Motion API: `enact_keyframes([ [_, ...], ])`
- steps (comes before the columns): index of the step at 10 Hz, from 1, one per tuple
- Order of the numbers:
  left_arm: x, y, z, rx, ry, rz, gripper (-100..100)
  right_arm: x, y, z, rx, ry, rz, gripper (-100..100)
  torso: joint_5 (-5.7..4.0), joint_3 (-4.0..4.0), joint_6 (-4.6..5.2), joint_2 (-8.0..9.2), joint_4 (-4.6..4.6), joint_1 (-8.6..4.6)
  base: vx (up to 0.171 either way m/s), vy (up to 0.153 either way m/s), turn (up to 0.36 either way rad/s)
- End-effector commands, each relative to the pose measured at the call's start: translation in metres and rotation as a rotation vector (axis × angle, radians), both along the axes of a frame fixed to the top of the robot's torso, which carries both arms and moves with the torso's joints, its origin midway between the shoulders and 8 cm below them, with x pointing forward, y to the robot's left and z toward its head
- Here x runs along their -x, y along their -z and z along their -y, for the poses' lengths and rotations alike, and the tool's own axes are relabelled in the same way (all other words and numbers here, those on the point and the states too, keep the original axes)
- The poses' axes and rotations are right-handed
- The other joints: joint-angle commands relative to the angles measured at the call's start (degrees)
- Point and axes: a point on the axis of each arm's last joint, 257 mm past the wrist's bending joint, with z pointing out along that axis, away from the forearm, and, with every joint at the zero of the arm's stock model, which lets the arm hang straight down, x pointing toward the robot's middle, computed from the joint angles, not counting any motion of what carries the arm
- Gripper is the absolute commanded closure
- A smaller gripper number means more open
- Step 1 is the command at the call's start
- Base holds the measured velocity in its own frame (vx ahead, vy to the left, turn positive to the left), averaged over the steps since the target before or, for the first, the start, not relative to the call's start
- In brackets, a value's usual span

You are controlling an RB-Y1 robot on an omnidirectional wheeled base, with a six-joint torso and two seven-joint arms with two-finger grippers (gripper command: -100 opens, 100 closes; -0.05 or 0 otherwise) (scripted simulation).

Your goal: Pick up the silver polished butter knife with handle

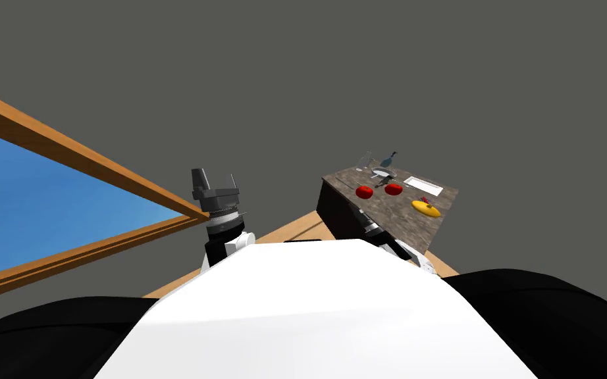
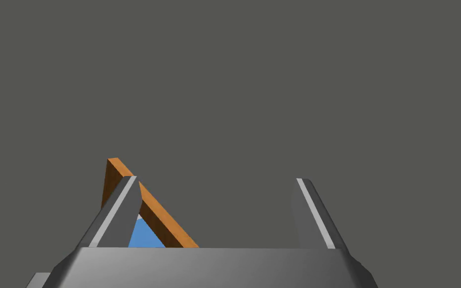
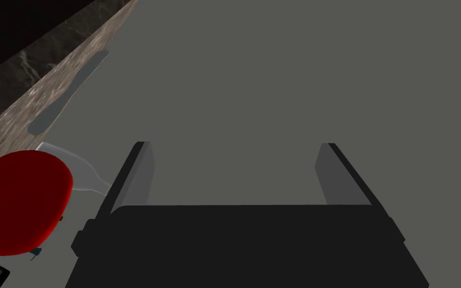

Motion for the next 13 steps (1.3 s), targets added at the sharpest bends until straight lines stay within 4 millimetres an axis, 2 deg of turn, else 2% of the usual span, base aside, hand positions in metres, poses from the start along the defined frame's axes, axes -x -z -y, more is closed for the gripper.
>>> enact_keyframes([
  [1,0.0,0.0,0.0,0.0,0.0,0.0,0,0.005,0.009,0.011,0.037,0.003,-0.029,-100,0.0,0.0,0.0,0.0,0.0,0.0,-0.007,0.003,0.162],
  [5,0.0,0.0,0.0,0.0,0.0,0.0,0,0.028,0.053,0.069,0.199,0.02,-0.16,-100,-0.01,-0.06,0.07,-0.1,-0.02,-0.05,0.009,0.007,0.344],
  [6,0.0,0.0,0.0,0.0,0.0,0.0,0,0.029,0.053,0.074,0.217,0.018,-0.167,-100,0.0,-0.07,0.01,-0.13,-0.03,-0.05,0.019,-0.007,0.161],
  [7,0.0,0.0,0.0,0.0,0.0,0.0,0,0.036,0.061,0.092,0.264,0.022,-0.202,-100,-0.01,-0.07,0.1,-0.13,-0.03,-0.06,0.033,0.005,0.284],
  [8,0.0,0.0,0.0,0.0,0.0,0.0,0,0.037,0.062,0.098,0.277,0.025,-0.21,-100,-0.01,-0.11,0.02,-0.19,-0.04,-0.04,0.03,-0.005,0.192],
  [9,0.0,0.0,0.0,0.0,0.0,0.0,0,0.046,0.069,0.121,0.33,0.033,-0.248,-100,-0.01,-0.11,0.09,-0.18,-0.04,-0.05,0.03,-0.006,0.367],
  [10,0.0,0.0,0.0,0.0,0.0,0.0,0,0.046,0.069,0.123,0.337,0.033,-0.251,-100,-0.01,-0.11,0.02,-0.19,-0.04,-0.06,0.033,-0.015,0.169],
  [11,0.0,0.0,0.0,0.0,0.0,0.0,0,0.056,0.075,0.147,0.389,0.045,-0.289,-100,-0.01,-0.11,0.11,-0.19,-0.04,-0.08,0.052,-0.008,0.301],
  [12,0.0,0.0,0.0,0.0,0.0,0.0,0,0.055,0.074,0.148,0.395,0.042,-0.29,-100,0.0,-0.14,0.04,-0.25,-0.05,-0.06,0.043,-0.013,0.161],
  [13,0.0,0.0,0.0,0.0,0.0,0.0,0,0.063,0.075,0.169,0.446,0.047,-0.321,-100,-0.02,-0.14,0.1,-0.24,-0.05,-0.06,0.046,-0.005,0.318],
])
